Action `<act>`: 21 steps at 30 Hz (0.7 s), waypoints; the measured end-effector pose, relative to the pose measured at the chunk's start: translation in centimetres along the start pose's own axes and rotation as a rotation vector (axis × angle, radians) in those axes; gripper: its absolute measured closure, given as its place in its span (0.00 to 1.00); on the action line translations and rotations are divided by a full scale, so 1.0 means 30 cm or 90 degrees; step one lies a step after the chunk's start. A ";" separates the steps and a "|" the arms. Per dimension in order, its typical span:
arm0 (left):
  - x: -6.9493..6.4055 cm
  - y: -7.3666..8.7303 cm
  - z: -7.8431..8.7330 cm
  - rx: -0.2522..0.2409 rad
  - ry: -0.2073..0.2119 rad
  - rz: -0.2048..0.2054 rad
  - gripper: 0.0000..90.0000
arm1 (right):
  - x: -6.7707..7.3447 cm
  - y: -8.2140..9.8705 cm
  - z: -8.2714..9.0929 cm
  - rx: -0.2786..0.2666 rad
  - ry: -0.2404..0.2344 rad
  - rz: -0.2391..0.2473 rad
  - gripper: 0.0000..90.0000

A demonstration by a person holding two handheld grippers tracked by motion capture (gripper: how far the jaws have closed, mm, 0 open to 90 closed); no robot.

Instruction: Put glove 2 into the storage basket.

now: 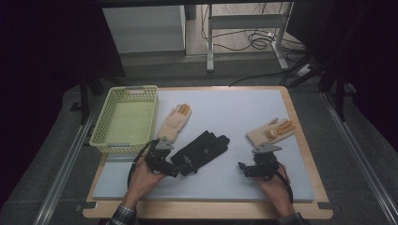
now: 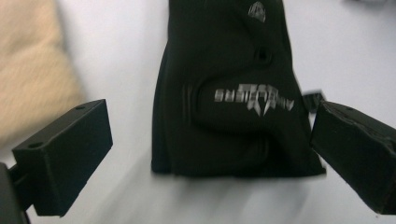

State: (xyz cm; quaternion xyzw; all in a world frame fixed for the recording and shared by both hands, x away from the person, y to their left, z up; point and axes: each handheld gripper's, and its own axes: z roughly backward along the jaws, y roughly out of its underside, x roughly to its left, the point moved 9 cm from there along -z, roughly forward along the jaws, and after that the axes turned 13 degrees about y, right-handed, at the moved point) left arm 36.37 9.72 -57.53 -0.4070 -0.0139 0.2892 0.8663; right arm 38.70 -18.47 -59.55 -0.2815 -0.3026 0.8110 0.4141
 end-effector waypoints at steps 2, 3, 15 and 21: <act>-0.001 -0.024 -0.016 0.001 0.005 -0.003 0.00 | 0.000 0.000 0.000 0.000 0.000 0.000 0.18; -0.001 -0.024 -0.016 0.001 0.005 -0.003 0.00 | 0.000 0.000 0.000 0.000 0.000 0.000 0.18; 0.027 -0.104 -0.172 0.061 0.021 -0.001 0.00 | 0.000 0.000 0.000 0.000 0.000 -0.001 0.18; 0.023 -0.107 -0.225 0.092 0.037 0.001 0.00 | 0.000 0.000 0.000 0.000 0.000 -0.001 0.18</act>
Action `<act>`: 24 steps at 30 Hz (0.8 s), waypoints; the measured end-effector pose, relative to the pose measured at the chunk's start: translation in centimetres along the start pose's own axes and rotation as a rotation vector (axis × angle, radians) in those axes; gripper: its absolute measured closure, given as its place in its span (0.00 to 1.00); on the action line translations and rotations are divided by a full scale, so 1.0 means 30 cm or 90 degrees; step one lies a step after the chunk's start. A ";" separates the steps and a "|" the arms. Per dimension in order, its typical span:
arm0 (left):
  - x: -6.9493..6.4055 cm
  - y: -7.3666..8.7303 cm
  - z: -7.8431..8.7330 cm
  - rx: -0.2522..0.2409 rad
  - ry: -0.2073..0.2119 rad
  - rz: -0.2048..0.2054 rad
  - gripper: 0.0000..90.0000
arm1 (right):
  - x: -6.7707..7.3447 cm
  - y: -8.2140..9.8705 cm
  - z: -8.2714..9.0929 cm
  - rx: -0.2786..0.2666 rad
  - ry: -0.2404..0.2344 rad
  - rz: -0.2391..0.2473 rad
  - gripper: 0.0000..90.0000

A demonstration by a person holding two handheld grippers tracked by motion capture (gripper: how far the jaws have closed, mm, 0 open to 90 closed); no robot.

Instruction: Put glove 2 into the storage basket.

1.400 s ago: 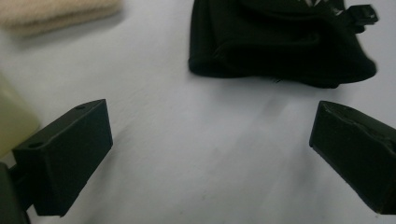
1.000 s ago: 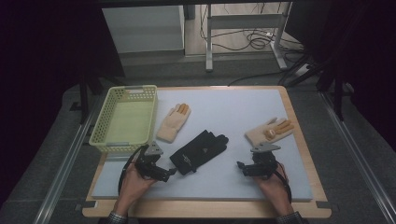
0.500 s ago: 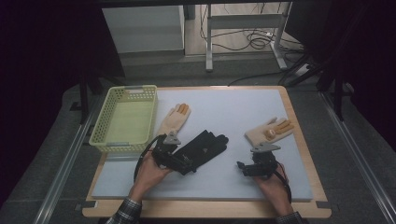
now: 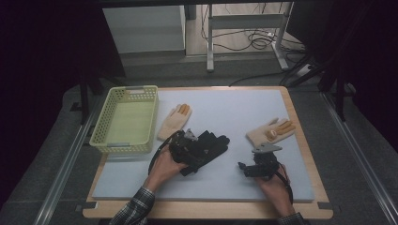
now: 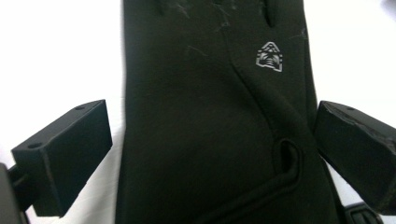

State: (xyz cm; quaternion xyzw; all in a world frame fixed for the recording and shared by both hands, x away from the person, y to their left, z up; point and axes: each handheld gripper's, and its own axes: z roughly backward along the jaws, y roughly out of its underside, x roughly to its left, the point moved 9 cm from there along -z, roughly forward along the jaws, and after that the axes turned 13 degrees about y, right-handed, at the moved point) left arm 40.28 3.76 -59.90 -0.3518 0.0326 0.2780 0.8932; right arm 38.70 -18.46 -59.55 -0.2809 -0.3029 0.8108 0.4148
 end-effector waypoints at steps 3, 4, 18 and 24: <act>-0.013 0.010 -0.010 0.020 0.001 -0.008 0.00 | 0.000 0.000 0.000 0.000 0.000 0.000 0.18; -0.013 0.016 -0.012 0.033 -0.006 -0.018 0.00 | 0.000 0.000 0.000 0.000 0.000 0.000 0.18; -0.033 0.030 0.010 0.079 -0.010 -0.061 0.19 | 0.000 0.000 0.000 0.000 0.001 0.001 0.18; -0.032 0.026 0.034 0.076 -0.028 -0.037 0.60 | 0.000 0.000 0.000 0.000 0.001 0.002 0.18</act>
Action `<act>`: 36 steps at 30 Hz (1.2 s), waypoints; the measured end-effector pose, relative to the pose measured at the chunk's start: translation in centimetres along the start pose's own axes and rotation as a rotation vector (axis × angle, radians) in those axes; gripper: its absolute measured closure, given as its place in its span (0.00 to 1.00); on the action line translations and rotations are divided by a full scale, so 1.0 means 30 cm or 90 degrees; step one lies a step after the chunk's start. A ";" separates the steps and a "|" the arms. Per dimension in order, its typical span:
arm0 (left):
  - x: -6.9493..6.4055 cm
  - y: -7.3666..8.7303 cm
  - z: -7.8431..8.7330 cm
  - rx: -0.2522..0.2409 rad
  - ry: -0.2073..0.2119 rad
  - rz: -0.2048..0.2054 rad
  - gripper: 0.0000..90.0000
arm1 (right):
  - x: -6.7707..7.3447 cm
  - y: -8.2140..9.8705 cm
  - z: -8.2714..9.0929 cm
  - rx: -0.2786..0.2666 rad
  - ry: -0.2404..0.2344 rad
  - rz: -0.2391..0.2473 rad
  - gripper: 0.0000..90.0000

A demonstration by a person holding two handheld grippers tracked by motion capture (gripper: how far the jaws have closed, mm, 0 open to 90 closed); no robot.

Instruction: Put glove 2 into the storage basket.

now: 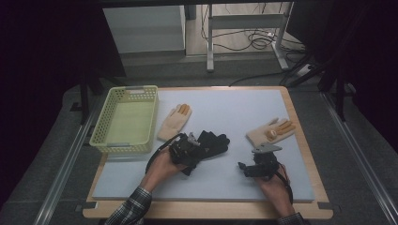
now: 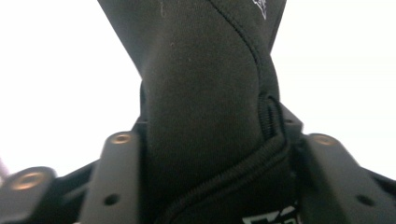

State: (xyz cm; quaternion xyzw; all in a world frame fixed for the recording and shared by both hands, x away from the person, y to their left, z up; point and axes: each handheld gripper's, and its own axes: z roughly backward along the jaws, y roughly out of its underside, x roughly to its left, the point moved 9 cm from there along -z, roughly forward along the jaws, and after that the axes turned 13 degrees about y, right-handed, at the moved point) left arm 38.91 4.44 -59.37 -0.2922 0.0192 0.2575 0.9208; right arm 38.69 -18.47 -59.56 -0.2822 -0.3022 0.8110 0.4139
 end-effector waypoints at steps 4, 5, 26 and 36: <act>-0.004 -0.002 0.003 0.008 -0.010 0.005 0.74 | 0.000 0.000 0.000 0.000 0.000 0.000 0.18; -0.005 -0.002 0.003 0.006 -0.011 0.009 0.75 | 0.000 0.000 0.000 0.000 0.000 0.000 0.18; 0.055 -0.116 0.176 -0.073 -0.040 0.097 0.77 | 0.000 0.000 0.000 0.000 0.000 0.000 0.18; 0.130 -0.147 0.317 -0.099 -0.072 0.133 0.76 | -0.001 0.000 0.000 -0.001 0.000 0.001 0.18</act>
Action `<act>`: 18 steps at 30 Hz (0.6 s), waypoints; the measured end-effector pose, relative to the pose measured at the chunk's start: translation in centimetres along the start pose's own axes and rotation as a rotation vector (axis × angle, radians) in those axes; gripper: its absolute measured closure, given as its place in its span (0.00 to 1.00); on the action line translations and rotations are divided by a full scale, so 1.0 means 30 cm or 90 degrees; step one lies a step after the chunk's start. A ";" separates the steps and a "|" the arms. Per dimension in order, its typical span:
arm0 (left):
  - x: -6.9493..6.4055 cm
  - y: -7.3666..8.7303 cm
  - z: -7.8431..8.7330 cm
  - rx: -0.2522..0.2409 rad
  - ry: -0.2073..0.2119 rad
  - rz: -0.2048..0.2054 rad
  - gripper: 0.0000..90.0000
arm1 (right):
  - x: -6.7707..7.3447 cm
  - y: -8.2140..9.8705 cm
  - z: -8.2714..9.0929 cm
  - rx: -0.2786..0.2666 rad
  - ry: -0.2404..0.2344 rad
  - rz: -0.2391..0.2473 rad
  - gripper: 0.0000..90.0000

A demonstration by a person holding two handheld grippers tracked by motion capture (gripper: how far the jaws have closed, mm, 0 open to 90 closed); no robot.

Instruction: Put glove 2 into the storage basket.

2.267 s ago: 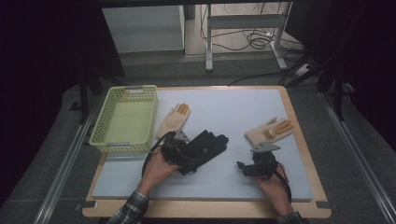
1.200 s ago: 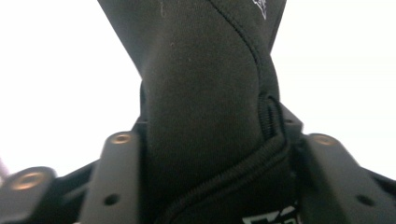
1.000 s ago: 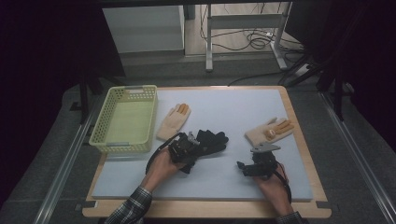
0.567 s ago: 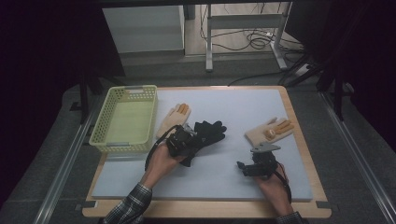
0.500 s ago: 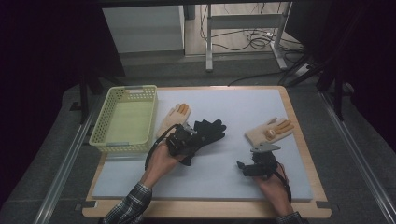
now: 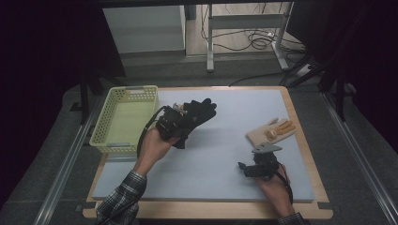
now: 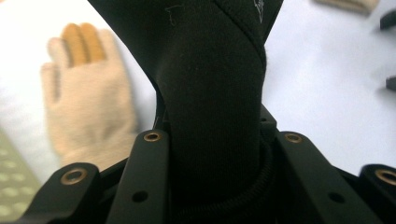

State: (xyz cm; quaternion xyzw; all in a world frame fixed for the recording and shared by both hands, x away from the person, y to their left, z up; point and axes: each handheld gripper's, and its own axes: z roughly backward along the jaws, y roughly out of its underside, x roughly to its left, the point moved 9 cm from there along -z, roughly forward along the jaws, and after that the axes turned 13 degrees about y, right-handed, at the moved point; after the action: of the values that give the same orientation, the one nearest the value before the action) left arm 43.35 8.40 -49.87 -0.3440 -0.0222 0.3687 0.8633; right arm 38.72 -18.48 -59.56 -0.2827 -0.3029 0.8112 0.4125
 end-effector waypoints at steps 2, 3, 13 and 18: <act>0.021 -0.010 0.025 -0.007 -0.006 0.014 0.76 | 0.000 0.000 0.000 -0.001 0.000 -0.001 0.18; 0.029 -0.013 0.034 -0.007 -0.011 0.016 0.76 | 0.000 0.000 0.000 -0.001 0.000 -0.001 0.18; 0.144 -0.009 0.123 -0.012 -0.071 0.058 0.76 | 0.000 0.000 0.000 -0.001 0.000 -0.001 0.18; 0.217 0.018 0.168 -0.025 -0.096 0.091 0.75 | 0.000 0.000 0.000 -0.001 0.000 -0.001 0.18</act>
State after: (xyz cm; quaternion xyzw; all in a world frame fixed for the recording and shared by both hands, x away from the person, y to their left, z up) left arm 46.28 15.83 -47.75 -0.3327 -0.0696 0.4537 0.8238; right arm 38.73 -18.46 -59.56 -0.2830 -0.3041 0.8106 0.4129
